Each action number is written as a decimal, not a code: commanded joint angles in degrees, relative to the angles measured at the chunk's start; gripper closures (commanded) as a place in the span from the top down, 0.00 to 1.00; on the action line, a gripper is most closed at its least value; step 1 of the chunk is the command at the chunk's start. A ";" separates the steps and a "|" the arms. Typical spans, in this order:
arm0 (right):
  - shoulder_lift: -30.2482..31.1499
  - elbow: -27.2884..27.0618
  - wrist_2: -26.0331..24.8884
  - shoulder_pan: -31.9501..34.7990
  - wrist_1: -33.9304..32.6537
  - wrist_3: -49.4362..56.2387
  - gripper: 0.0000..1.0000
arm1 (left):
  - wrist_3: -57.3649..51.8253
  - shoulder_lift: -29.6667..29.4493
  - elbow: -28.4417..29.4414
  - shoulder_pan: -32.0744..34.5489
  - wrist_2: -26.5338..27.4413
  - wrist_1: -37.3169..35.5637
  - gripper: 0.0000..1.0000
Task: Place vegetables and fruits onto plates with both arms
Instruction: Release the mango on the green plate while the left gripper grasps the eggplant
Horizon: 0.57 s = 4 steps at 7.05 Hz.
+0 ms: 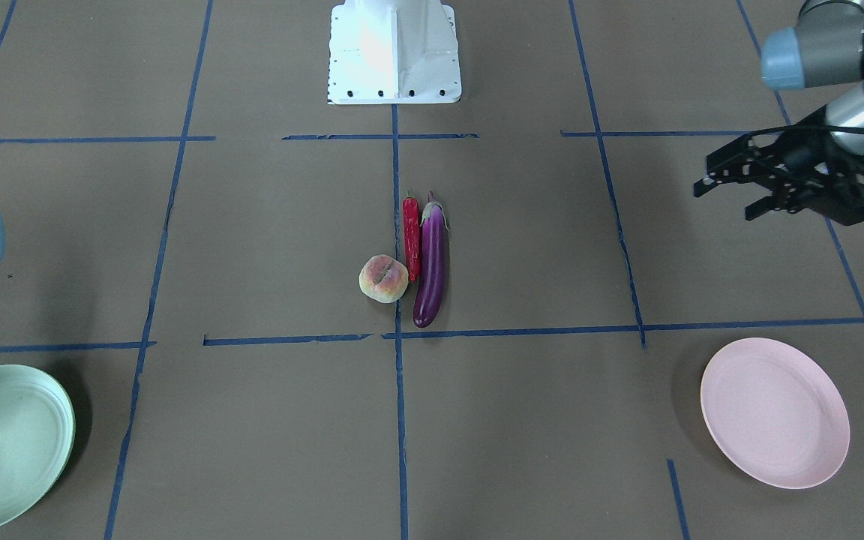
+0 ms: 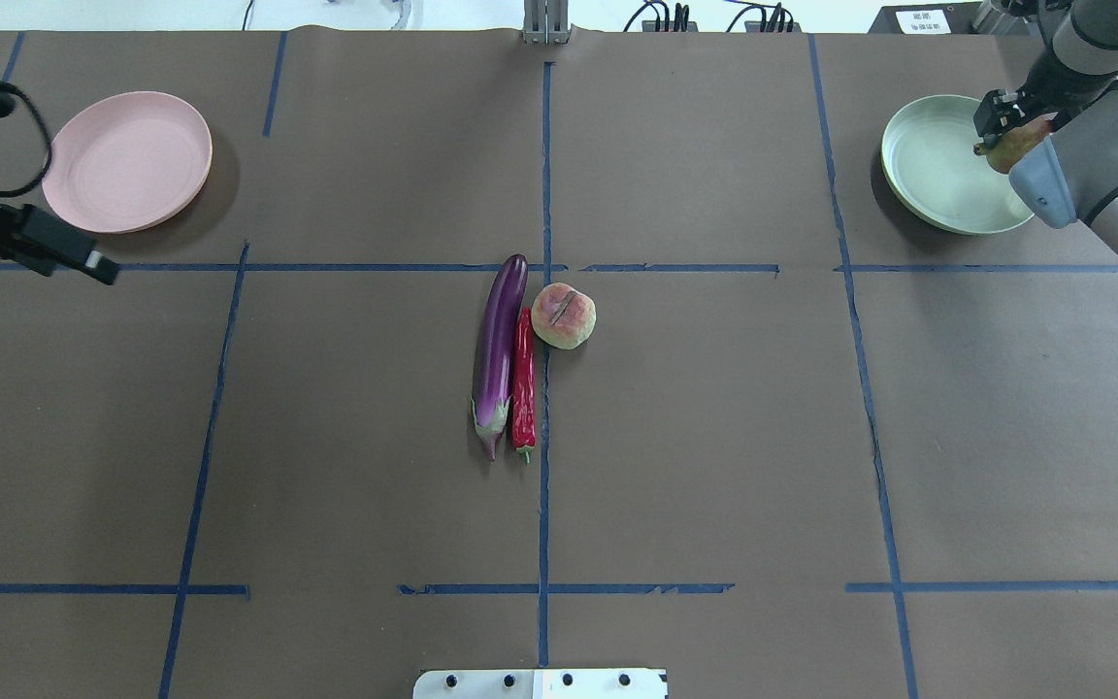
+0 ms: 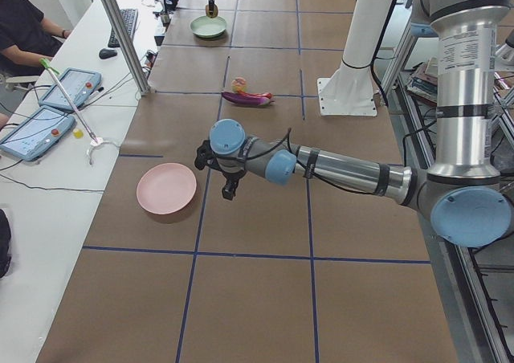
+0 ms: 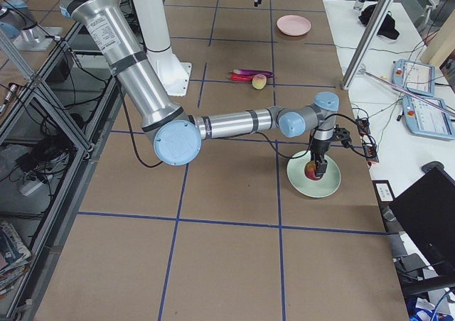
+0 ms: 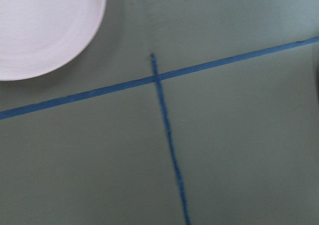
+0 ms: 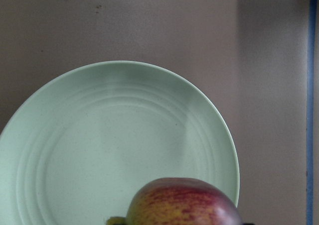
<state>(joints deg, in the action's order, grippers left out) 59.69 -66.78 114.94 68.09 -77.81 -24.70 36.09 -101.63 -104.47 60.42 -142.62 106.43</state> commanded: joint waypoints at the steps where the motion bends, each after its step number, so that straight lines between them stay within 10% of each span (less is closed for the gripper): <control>1: -0.10 -0.88 2.81 0.11 3.60 -0.43 1.00 | 12.13 -11.34 2.85 -14.48 11.34 0.27 1.00; 4: 2.44 -7.46 6.00 0.38 4.07 -1.04 1.00 | 19.81 -25.32 15.12 -21.75 17.73 0.53 0.98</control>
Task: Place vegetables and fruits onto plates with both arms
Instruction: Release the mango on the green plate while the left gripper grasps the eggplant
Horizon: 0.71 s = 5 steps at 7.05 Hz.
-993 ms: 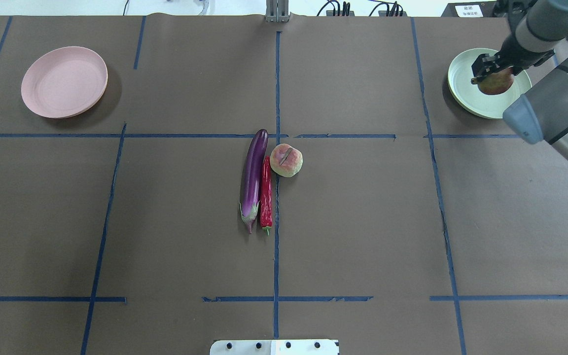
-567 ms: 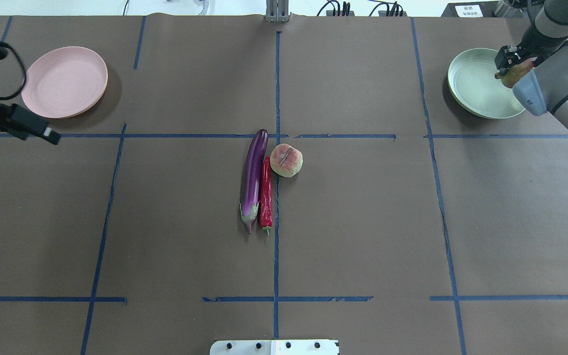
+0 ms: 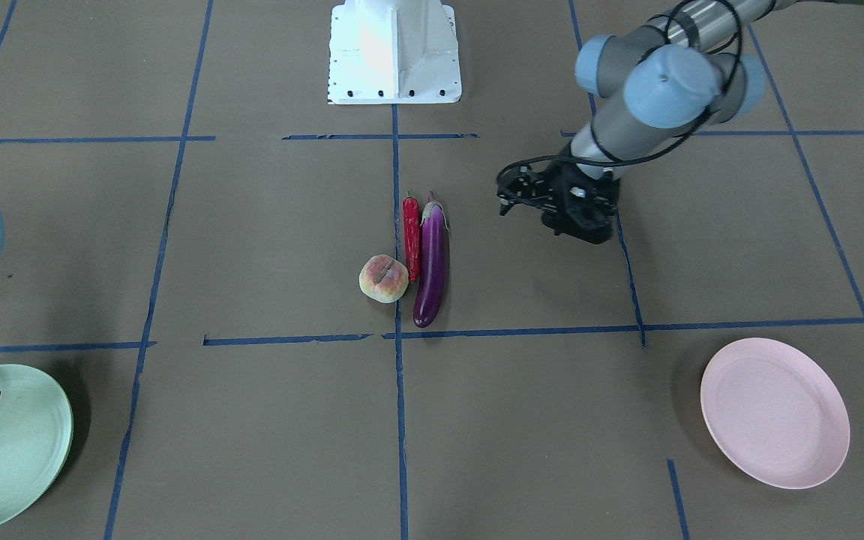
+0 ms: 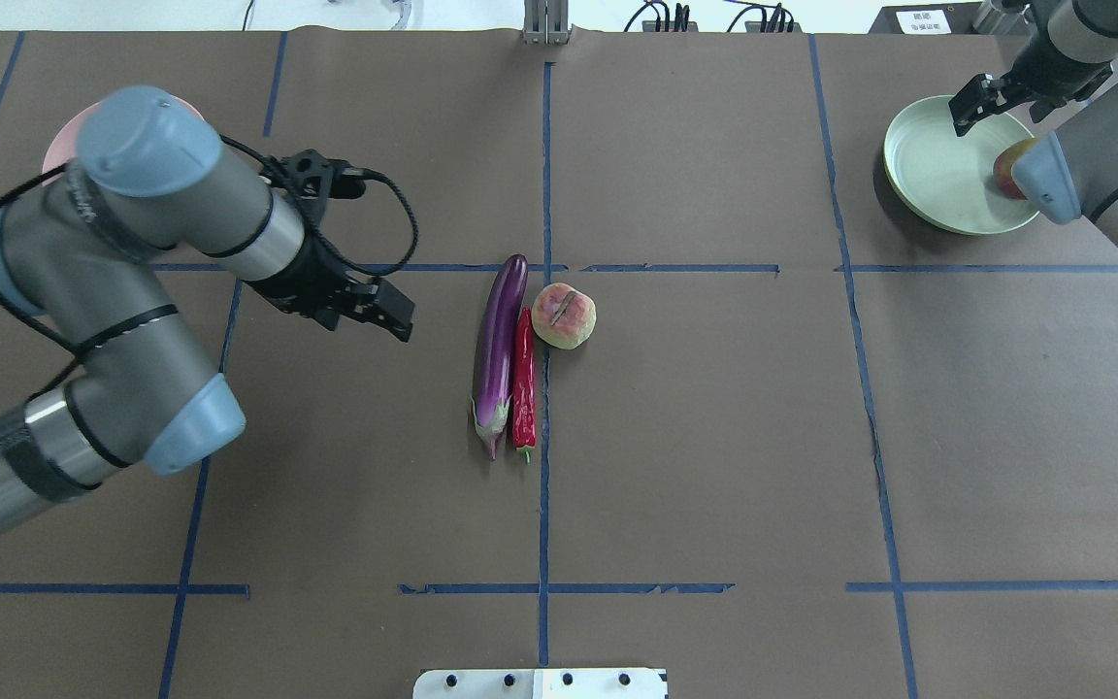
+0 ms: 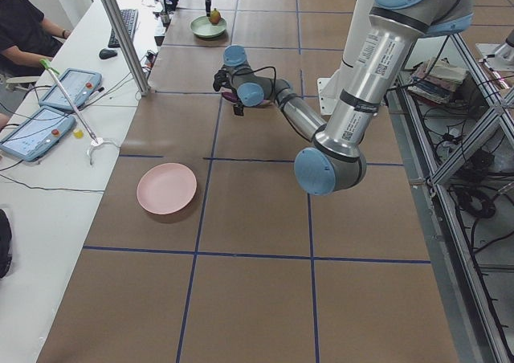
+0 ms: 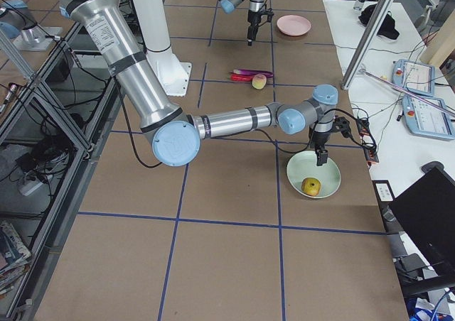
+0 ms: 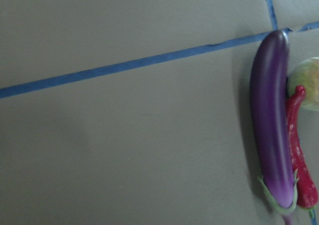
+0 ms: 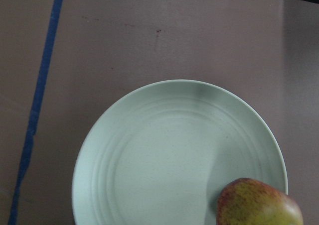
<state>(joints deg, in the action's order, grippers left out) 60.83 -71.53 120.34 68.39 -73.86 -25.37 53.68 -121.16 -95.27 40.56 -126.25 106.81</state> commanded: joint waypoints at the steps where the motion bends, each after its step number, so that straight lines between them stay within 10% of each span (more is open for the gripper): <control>1: 2.53 -4.48 0.59 -0.01 0.12 -0.65 1.00 | 2.39 -9.41 10.58 -2.94 3.96 0.42 0.97; 5: 3.07 -5.72 0.68 -0.45 0.21 -2.66 1.00 | 2.57 -9.97 15.02 -8.04 9.76 5.78 0.85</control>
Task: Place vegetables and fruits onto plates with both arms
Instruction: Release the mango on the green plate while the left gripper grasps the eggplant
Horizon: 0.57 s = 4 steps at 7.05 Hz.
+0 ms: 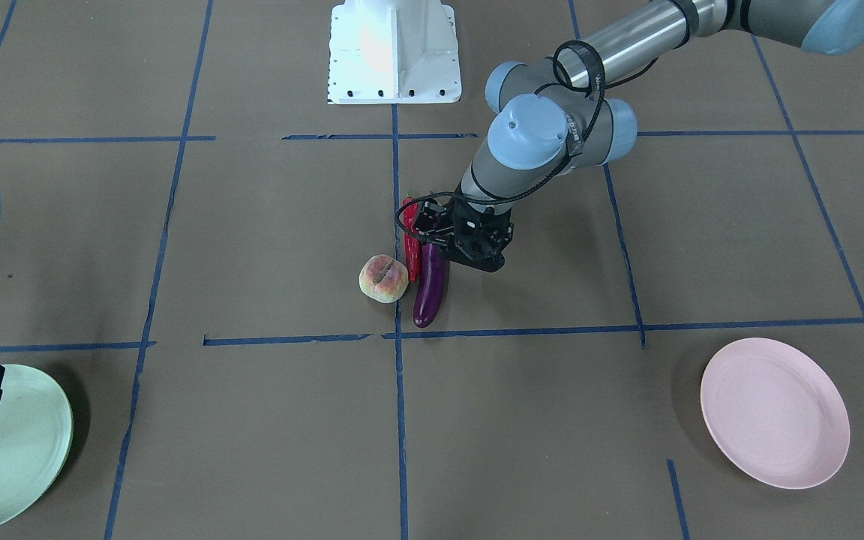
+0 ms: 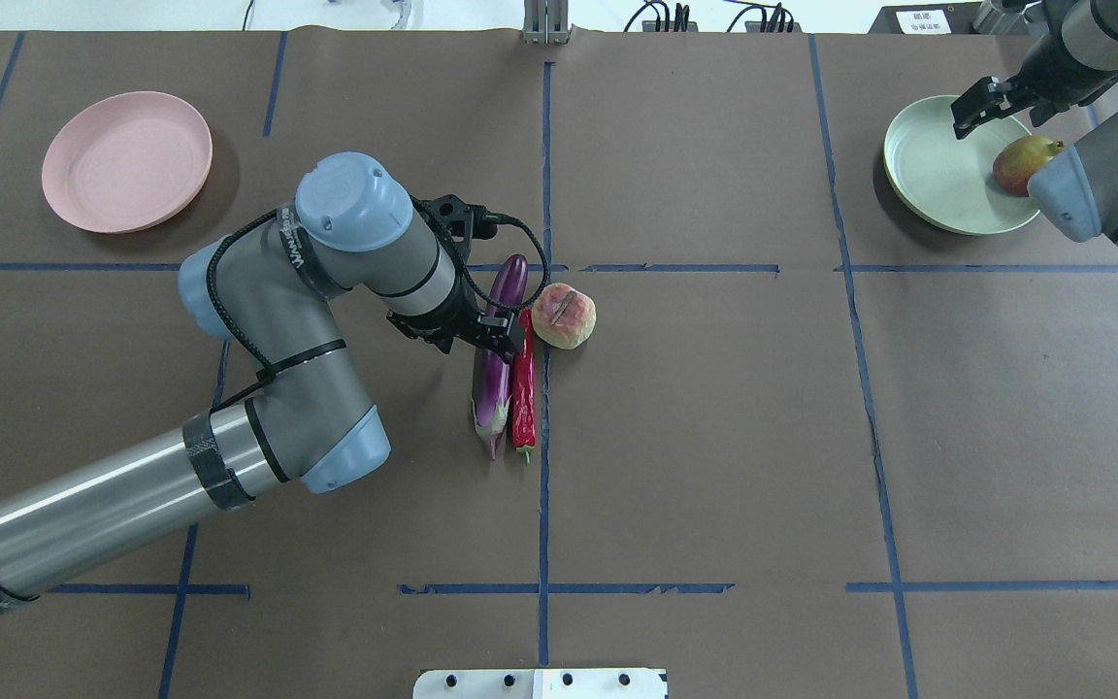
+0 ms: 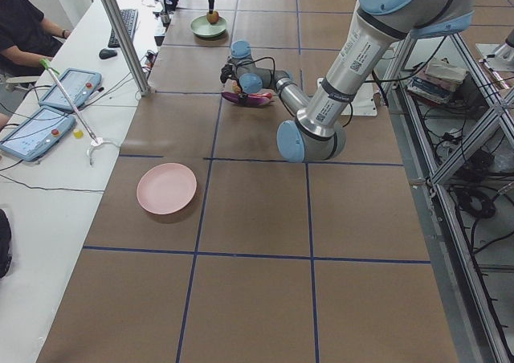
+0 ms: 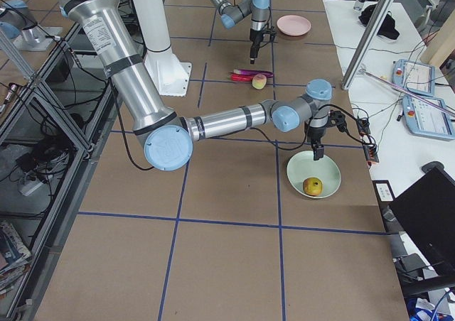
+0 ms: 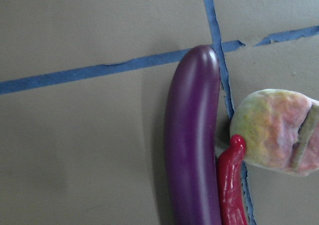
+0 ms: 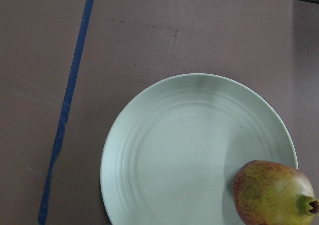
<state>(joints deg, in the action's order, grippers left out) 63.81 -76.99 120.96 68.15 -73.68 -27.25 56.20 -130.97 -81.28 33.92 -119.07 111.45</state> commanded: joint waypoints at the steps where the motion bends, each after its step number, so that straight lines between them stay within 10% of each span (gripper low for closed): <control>1: 0.18 -0.35 0.06 -0.30 0.03 -1.05 1.00 | 0.05 -0.16 1.04 -1.40 2.70 1.14 0.76; 4: 0.18 -0.35 0.06 -0.48 0.03 -1.06 1.00 | 0.05 -0.07 2.26 -1.40 4.01 1.14 0.53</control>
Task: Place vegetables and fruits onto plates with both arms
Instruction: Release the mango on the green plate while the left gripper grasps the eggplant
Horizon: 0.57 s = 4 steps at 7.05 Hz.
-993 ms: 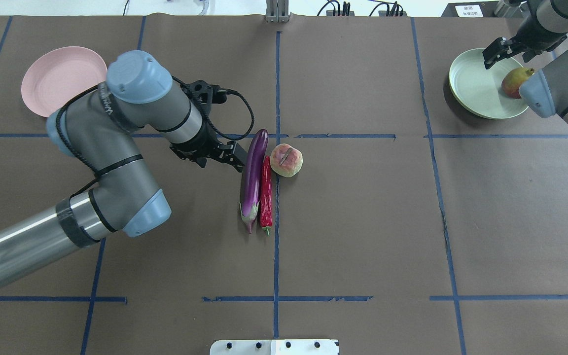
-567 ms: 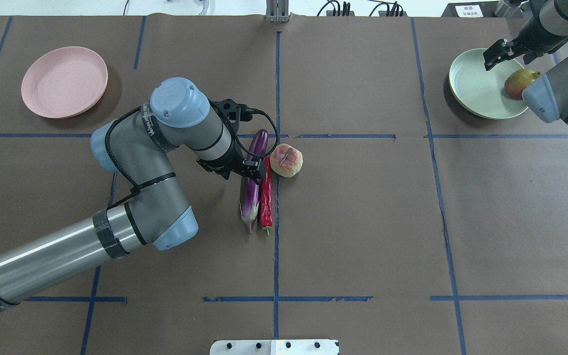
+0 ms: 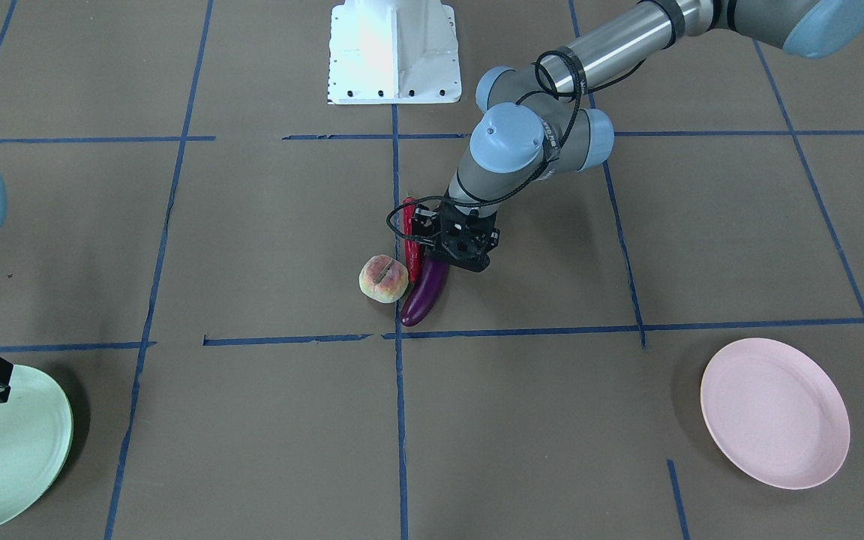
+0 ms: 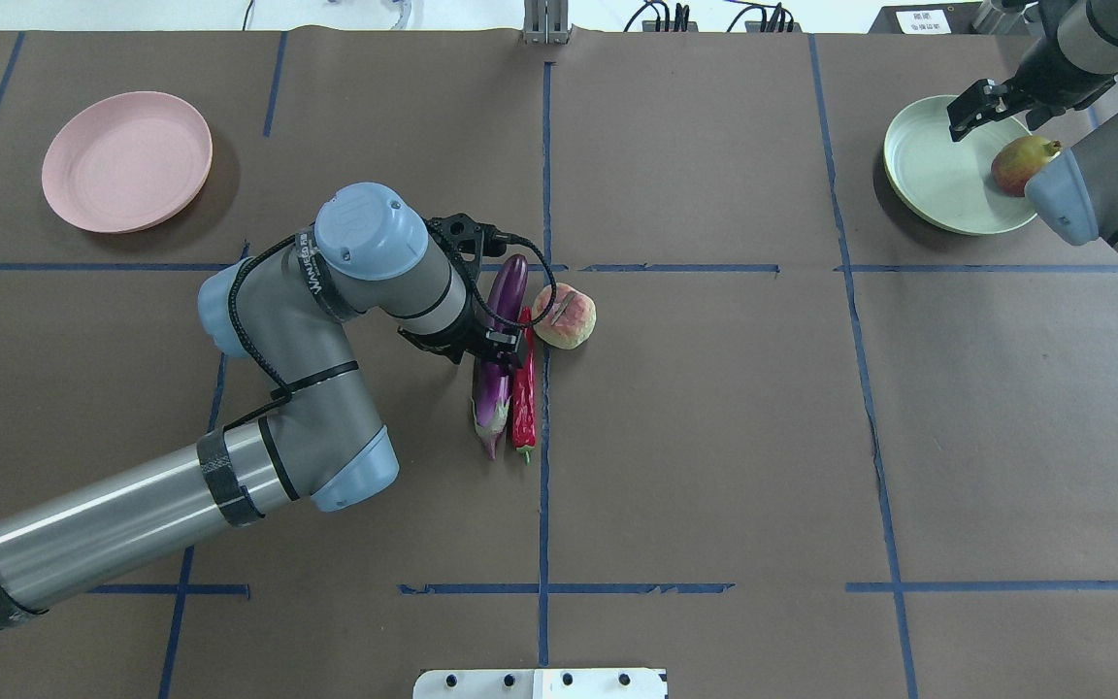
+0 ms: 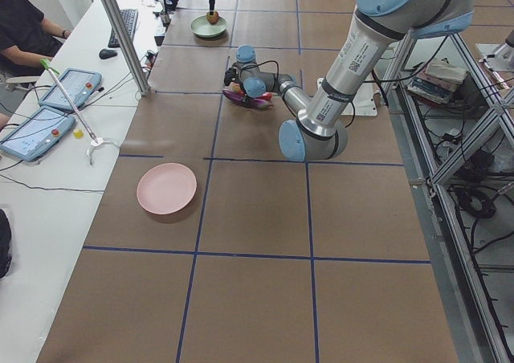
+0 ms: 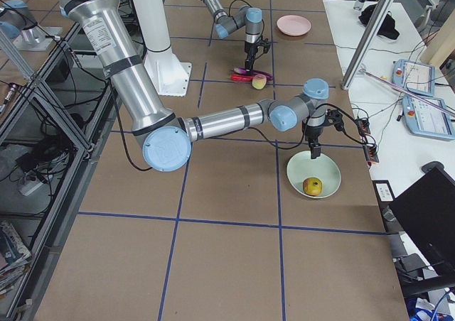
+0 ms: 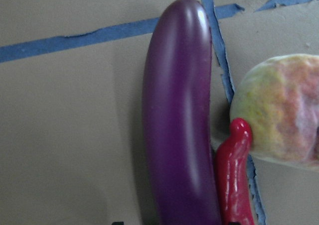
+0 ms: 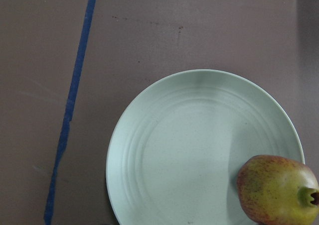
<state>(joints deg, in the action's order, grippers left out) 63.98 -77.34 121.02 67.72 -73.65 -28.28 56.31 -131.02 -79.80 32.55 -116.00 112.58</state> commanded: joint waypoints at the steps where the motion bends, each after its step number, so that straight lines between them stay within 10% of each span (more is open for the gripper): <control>1: 0.09 -0.18 0.00 -0.04 0.00 -0.02 1.00 | -0.06 -0.11 0.79 0.14 1.29 0.01 0.33; 2: 0.09 -1.14 0.00 -0.13 -0.09 -0.37 1.00 | 0.03 -0.11 0.53 1.97 1.30 0.01 0.09; 4: 0.61 -7.44 -0.09 -4.06 -0.44 -9.81 1.00 | 3.00 3.11 -3.40 11.17 1.30 -0.25 0.03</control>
<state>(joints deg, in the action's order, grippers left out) 64.21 -80.97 121.01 66.13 -73.89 -32.43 57.39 -130.18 -80.62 38.47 -114.73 112.49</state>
